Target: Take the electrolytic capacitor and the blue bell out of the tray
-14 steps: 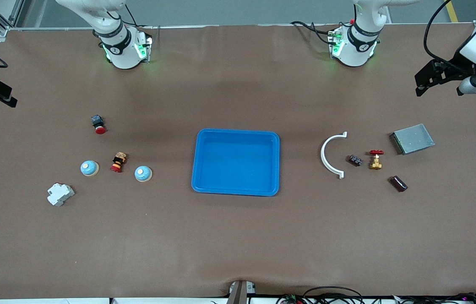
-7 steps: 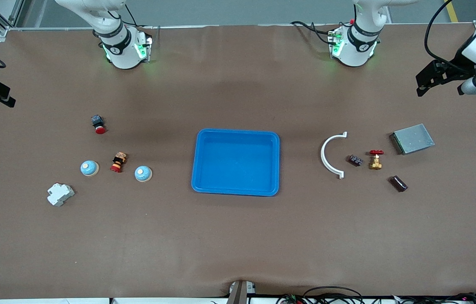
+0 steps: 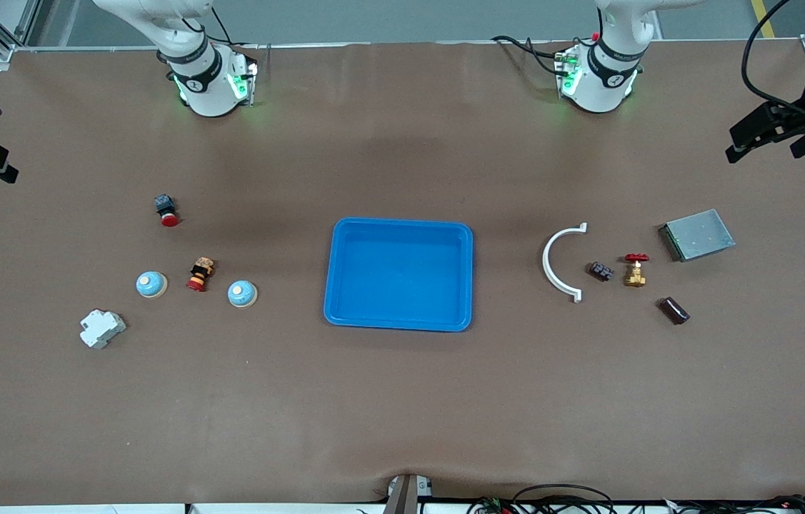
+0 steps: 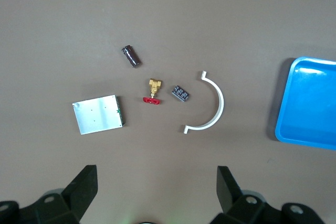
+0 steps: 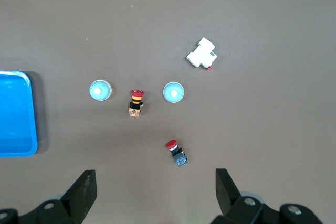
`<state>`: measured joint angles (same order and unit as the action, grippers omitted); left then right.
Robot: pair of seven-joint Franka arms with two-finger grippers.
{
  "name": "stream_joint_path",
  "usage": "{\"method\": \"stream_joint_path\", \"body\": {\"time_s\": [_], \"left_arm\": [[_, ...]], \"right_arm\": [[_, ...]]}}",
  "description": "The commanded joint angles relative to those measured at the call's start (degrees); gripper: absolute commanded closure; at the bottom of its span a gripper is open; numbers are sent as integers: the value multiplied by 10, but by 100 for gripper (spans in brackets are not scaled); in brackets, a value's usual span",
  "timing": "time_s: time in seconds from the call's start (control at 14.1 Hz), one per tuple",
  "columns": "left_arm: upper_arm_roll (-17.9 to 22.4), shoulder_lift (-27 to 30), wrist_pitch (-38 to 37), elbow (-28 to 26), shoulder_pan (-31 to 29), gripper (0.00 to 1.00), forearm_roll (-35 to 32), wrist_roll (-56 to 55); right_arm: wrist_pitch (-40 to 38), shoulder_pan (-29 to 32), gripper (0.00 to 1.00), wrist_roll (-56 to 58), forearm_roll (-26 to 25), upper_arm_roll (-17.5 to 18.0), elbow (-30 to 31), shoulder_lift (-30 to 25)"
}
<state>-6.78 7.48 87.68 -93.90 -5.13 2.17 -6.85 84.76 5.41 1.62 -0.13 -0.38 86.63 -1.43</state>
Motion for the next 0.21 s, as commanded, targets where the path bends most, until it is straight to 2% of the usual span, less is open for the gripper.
{"method": "stream_joint_path", "body": {"time_s": [0.0, 0.14], "left_arm": [[-7, -4, -9, 16, 3, 0, 5, -3], [-17, -4, -9, 16, 3, 0, 4, -4]], "right_arm": [[-5, 3, 0, -3, 1, 0, 6, -9], [-5, 2, 0, -3, 1, 0, 6, -9]]}}
